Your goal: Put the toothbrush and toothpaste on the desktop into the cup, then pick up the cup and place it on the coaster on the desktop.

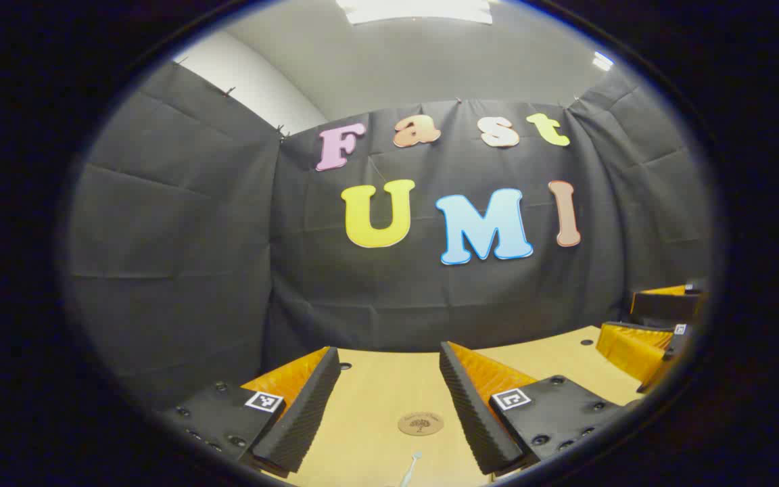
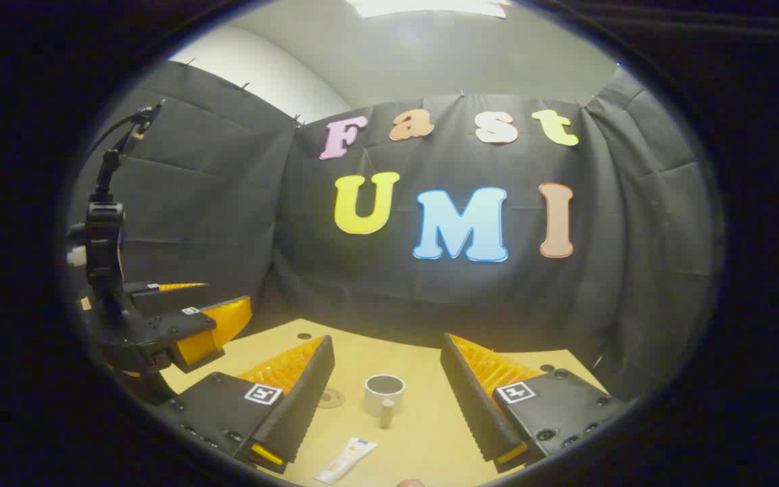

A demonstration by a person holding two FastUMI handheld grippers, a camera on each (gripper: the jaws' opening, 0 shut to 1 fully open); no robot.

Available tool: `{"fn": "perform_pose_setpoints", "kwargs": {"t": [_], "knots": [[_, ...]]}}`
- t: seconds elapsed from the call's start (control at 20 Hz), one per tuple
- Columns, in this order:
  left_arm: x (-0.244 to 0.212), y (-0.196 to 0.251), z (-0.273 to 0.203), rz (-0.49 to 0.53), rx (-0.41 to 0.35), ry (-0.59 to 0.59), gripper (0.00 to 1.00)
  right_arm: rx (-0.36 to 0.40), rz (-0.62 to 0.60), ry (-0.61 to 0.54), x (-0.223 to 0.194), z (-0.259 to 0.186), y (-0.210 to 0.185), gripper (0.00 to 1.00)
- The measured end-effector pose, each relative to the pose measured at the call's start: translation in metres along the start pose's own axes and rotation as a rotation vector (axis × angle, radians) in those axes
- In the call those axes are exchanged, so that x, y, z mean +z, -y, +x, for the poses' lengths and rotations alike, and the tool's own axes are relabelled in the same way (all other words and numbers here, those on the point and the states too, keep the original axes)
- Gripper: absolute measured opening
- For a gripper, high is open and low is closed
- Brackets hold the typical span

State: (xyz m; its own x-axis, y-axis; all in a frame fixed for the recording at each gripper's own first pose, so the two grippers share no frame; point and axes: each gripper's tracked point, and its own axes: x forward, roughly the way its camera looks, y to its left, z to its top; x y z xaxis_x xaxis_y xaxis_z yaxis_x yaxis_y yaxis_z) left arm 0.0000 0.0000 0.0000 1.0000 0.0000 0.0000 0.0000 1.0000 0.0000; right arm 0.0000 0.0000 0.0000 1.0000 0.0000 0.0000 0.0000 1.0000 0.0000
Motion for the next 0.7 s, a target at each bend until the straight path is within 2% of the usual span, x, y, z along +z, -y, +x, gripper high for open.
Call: {"fn": "perform_pose_setpoints", "kwargs": {"t": [0.15, 0.3, 0.45, 0.7], "knots": [[-0.01, -0.003, 0.027, -0.021, -0.035, -0.007, 0.94, -0.05, 0.025, -0.023, -0.001, 0.008, 0.002, 0.99], [-0.019, 0.005, 0.059, -0.072, -0.104, -0.026, 0.95, -0.149, 0.032, -0.064, -0.008, 0.019, 0.016, 0.99], [-0.02, 0.004, 0.081, -0.075, -0.121, -0.029, 0.94, -0.159, 0.047, -0.085, -0.012, 0.023, 0.012, 0.99], [-0.011, 0.028, 0.101, -0.066, -0.188, -0.01, 0.94, -0.191, -0.039, -0.1, -0.019, 0.031, 0.023, 1.0]]}}
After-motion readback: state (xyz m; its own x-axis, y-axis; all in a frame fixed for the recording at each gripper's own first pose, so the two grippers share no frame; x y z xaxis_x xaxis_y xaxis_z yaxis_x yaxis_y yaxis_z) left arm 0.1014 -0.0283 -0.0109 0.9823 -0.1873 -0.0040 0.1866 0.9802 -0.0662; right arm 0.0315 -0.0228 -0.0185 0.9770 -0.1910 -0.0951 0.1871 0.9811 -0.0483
